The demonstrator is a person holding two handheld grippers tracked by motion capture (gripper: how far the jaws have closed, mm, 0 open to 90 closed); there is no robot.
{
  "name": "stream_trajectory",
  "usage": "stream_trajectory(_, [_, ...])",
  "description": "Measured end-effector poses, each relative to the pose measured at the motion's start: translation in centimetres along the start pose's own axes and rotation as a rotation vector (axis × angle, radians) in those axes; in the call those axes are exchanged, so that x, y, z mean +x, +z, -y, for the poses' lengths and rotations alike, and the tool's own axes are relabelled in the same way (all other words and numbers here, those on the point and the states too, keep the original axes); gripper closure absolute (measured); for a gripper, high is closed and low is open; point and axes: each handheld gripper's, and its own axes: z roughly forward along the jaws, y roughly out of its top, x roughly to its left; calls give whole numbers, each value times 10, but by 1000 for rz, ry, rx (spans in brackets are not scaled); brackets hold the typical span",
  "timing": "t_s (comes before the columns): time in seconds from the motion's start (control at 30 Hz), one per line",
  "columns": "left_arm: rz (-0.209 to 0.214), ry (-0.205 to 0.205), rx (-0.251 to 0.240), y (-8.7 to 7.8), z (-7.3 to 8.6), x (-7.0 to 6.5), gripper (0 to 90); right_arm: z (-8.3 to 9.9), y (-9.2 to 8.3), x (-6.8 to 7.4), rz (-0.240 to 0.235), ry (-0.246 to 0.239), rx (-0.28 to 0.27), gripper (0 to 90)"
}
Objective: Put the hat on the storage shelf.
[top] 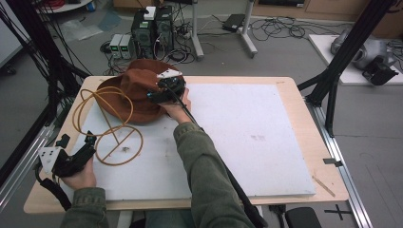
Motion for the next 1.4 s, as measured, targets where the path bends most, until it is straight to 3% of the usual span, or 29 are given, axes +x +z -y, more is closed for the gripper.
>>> stream_trajectory(0.2, [7, -5, 8, 1, 1, -1, 162, 15, 18, -2, -11, -14, 63, 54])
stream_trajectory(0.33, [6, -8, 9, 2, 2, 0, 163, 22, 27, -1, -13, -18, 39, 193])
stream_trajectory(0.4, [2, -13, 9, 2, 2, 1, 163, 22, 29, -1, -7, -26, 40, 208])
stream_trajectory(0.43, [1, -13, 7, 2, 2, 2, 163, 22, 29, -1, -8, -28, 42, 292])
stream_trajectory(0.47, [0, -15, 6, 2, 2, 2, 163, 21, 29, -2, -47, -29, 52, 461])
stream_trajectory(0.5, [0, -16, 6, 2, 2, 2, 163, 21, 29, -2, -47, -29, 52, 461])
stream_trajectory(0.7, [2, -12, 3, 2, 1, 2, 166, 18, 30, -3, -36, -11, 124, 819])
stream_trajectory(0.87, [1, -19, -2, 2, 2, 3, 167, 16, 30, -1, -10, 49, 151, 846])
stream_trajectory(0.9, [0, -21, -2, 2, 2, 3, 166, 14, 29, -1, 7, 97, 166, 871])
stream_trajectory(0.97, [1, -23, -1, 2, 2, 3, 166, 14, 28, -1, 11, 107, 170, 898])
stream_trajectory(1.4, [5, -34, -3, 2, 2, 5, 166, 2, 13, 5, -2, 73, 87, 898])
